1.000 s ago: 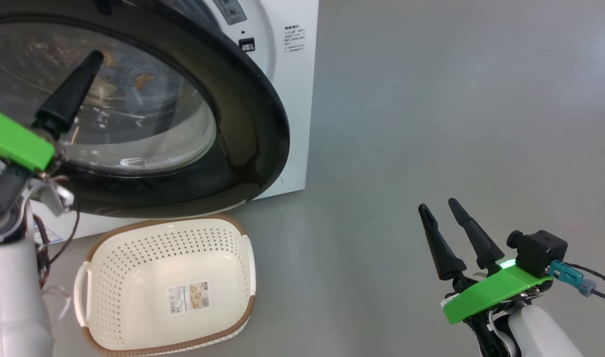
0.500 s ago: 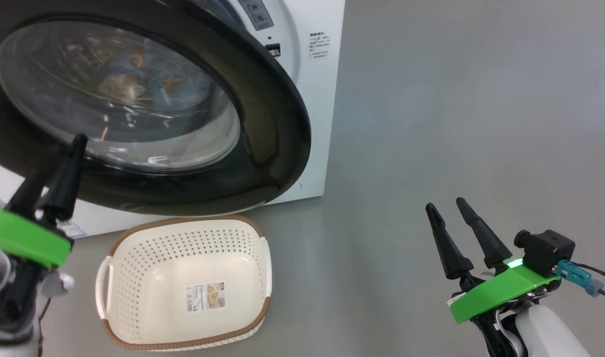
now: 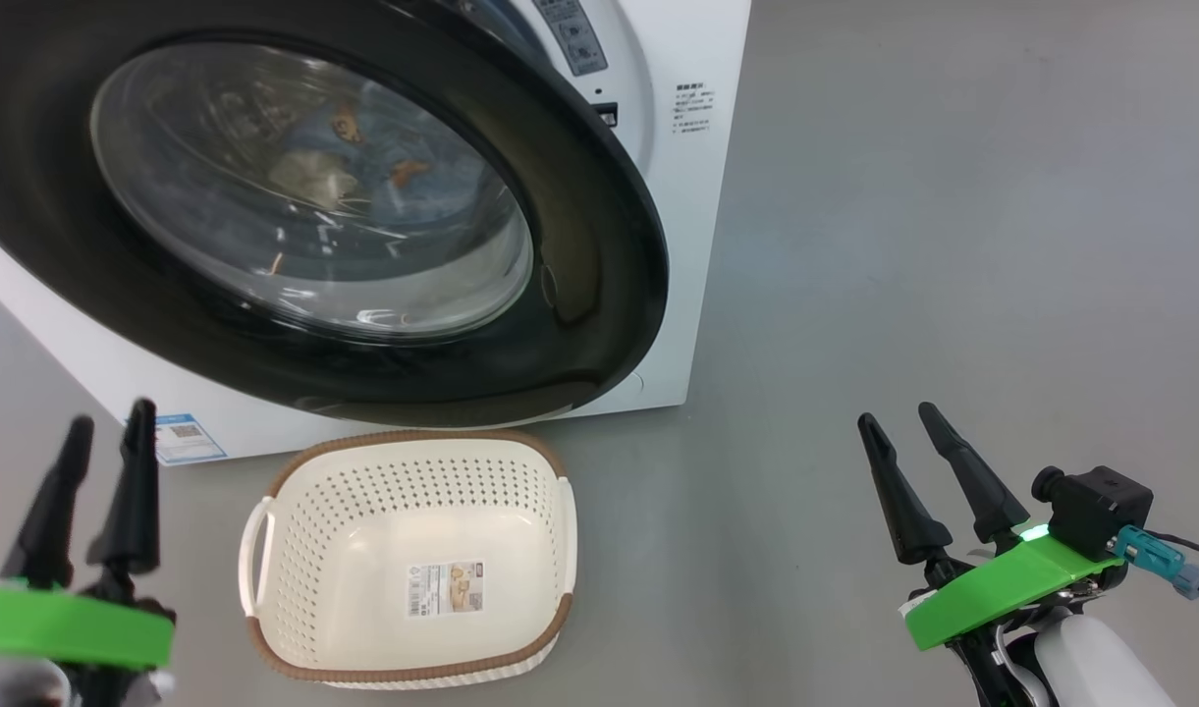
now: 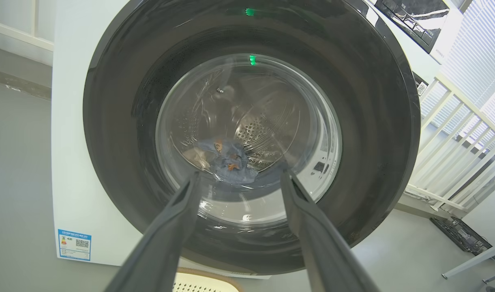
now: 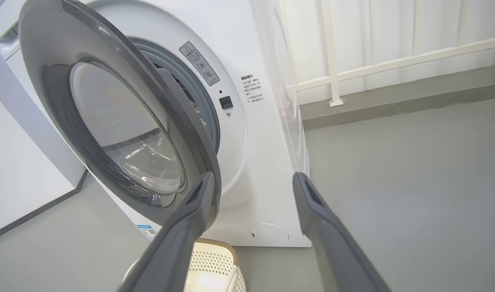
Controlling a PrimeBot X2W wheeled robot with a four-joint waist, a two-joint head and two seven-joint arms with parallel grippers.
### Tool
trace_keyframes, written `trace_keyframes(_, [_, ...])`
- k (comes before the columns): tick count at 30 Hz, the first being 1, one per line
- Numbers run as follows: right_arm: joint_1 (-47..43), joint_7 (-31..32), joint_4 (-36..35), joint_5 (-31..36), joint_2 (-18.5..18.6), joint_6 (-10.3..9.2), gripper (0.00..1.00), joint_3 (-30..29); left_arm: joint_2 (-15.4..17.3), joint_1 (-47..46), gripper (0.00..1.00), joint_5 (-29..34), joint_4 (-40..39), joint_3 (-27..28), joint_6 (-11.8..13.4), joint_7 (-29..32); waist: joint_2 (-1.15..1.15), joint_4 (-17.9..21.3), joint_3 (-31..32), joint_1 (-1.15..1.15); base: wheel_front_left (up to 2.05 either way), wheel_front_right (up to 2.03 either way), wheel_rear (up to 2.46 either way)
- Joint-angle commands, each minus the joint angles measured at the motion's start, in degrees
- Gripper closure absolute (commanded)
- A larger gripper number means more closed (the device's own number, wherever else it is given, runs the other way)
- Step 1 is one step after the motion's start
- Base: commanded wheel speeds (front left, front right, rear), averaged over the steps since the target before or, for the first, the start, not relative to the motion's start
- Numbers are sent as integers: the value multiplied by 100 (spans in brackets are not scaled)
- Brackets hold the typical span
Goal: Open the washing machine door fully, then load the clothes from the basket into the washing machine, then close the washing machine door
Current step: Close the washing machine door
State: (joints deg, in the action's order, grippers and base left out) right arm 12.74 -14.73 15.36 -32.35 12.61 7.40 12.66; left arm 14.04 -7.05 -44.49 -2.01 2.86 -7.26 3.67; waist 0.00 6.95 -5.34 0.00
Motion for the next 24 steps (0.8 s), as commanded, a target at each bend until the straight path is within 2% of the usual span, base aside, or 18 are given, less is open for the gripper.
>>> trace_keyframes(1, [8,-27,-154,26,51,9,0,114,128,-30,0,85,-147,167,-22,-138,0,-37,27,0,0,0,0])
trace_keyframes(13, [-53,-27,-210,13,84,9,0,90,-48,655,0,819,300,-49,2,-1364,0,-121,55,0,0,0,0])
trace_keyframes(24, [-128,-27,-258,45,145,9,0,111,-403,849,0,1501,665,-300,-3,-1847,0,-157,160,0,0,0,0])
